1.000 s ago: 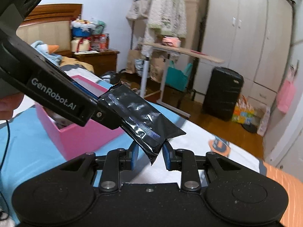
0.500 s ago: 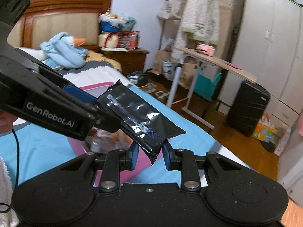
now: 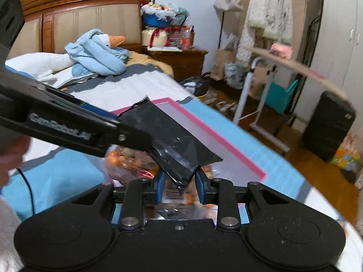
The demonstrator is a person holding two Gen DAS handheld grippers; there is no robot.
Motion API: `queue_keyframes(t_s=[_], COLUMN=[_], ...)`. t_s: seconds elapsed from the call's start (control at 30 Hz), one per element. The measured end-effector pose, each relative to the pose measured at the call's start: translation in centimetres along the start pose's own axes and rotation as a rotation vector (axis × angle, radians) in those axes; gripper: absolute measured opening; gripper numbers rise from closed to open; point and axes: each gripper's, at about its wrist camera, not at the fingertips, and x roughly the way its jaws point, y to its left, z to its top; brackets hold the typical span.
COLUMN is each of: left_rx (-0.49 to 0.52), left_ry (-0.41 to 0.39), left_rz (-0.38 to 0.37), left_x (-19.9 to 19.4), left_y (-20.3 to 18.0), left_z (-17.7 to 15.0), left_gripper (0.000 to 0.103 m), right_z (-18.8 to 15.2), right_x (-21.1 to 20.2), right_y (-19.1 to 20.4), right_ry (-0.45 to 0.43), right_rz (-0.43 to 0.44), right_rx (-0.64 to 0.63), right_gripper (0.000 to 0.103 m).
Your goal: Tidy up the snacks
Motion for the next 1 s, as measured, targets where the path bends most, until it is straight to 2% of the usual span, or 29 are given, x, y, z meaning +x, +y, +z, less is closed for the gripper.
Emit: queue_keyframes(t_s=[0.03, 0.1, 0.2, 0.43, 0.6, 0.7, 0.83, 0.97, 1.0], left_rx=[-0.012, -0.042, -0.059, -0.013, 0.007, 0.029, 0.085, 0.106, 0.109], left_ry=[-0.004, 0.034, 0.049, 0.01, 0.027, 0.022, -0.029, -0.043, -0.041], left_rz=[0.013, 0.01, 0.0, -0.024, 0.021, 0.041, 0.045, 0.024, 0.027], left_x=[0.6, 1.7, 2.1, 0.2, -2.2, -4.3, -7.6, -9.8, -10.1], left_y=[0.5, 1.4, 2.0, 0.3, -1.5, -2.9, -5.3, -7.1, -7.5], left_z=[-0.2, -0.3, -0.5, -0.4, -0.7, -0.5, -0.6, -1.2, -1.3], left_gripper=[0.069, 0.069, 0.069, 0.069, 0.069, 0.071, 0.081, 0.089, 0.09], right_z=[-0.2, -1.1, -2.4, -4.1, -4.4, -4.4, -5.0, -5.6, -5.9], right_x=[0.5, 0.5, -0.2, -2.2, -5.0, -7.4, -11.1, -14.3, -15.1], right_y=[-0.1, -0.3, -1.0, -1.4, -1.3, -1.3, -1.4, -1.4, -1.5], right_ry=[0.003, -0.043, -0.077, -0.089, -0.109, -0.1, -0.106, -0.101, -0.098], right_rz=[0.004, -0.003, 0.024, 0.018, 0.004, -0.044, -0.101, -0.17, -0.186], right_rx=[0.005, 0.02, 0.104, 0.175, 0.196, 0.214, 0.242, 0.261, 0.274], right_gripper=[0.035, 0.036, 0.036, 0.041, 0.047, 0.05, 0.056, 0.07, 0.07])
